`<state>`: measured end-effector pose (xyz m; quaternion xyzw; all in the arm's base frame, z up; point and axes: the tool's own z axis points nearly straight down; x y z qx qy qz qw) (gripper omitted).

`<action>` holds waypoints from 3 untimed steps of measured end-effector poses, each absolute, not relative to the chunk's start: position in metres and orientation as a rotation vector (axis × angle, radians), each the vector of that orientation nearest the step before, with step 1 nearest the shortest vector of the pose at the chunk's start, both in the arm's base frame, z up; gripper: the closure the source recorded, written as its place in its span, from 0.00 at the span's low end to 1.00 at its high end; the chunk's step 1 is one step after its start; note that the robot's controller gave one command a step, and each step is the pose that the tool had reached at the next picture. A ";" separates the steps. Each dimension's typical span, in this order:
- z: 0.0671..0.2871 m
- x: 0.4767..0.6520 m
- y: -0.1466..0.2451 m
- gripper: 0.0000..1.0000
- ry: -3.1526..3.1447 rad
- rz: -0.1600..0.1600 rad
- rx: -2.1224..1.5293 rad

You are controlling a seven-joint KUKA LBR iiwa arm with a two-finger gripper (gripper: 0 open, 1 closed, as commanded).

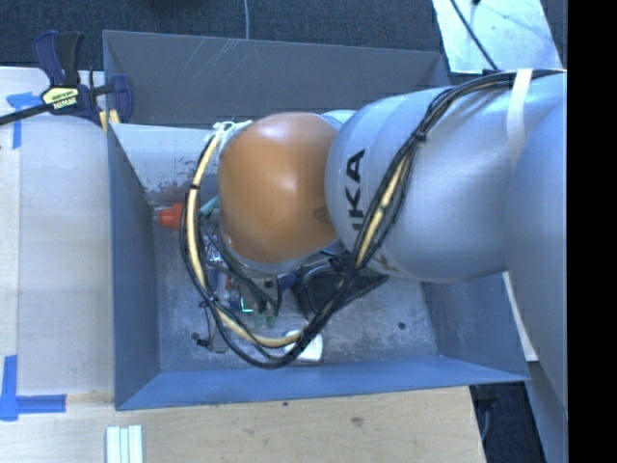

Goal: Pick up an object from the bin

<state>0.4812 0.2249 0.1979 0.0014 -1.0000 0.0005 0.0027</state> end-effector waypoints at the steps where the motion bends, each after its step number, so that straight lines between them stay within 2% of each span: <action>1: 0.093 0.531 0.188 0.00 -3.053 0.002 0.731; 2: 0.079 0.573 0.127 0.00 -3.068 0.003 0.705; 3: 0.080 0.571 0.132 1.00 -3.066 -0.002 0.714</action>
Offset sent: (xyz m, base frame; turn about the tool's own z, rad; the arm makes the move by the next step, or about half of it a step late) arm 0.0502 -0.0351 -0.1033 -0.4697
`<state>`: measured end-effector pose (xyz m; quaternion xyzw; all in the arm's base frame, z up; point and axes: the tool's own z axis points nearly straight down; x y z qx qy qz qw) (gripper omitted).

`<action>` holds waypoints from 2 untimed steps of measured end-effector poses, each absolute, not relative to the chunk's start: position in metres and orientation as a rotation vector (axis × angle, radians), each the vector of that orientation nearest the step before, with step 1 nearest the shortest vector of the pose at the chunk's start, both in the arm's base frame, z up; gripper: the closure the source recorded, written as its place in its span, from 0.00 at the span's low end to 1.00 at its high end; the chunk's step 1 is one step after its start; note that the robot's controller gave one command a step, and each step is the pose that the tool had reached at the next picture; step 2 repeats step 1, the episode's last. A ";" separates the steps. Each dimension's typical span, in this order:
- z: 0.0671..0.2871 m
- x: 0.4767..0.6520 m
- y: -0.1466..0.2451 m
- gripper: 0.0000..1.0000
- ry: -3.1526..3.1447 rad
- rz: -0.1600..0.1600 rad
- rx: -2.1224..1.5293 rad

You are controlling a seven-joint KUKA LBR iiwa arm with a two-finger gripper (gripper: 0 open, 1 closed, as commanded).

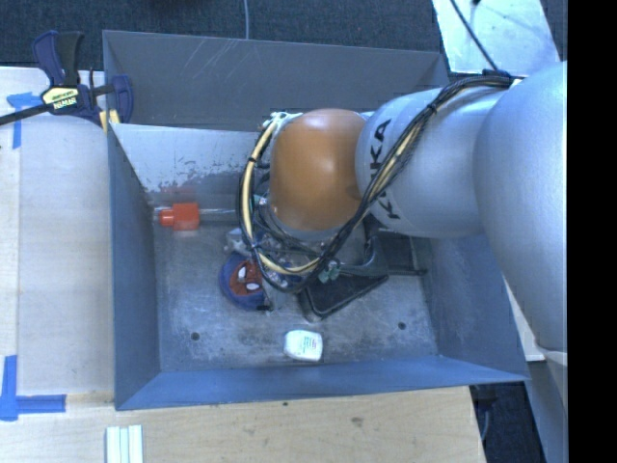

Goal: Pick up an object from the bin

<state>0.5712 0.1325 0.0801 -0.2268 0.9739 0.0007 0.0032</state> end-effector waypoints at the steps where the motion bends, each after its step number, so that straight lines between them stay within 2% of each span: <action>1: 0.201 0.575 0.127 1.00 3.029 -0.001 -0.788; 2: 0.201 0.575 0.127 1.00 3.029 -0.001 -0.788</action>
Offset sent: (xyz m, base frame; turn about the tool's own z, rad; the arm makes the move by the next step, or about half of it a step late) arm 0.0007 -0.0054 0.1155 -0.0540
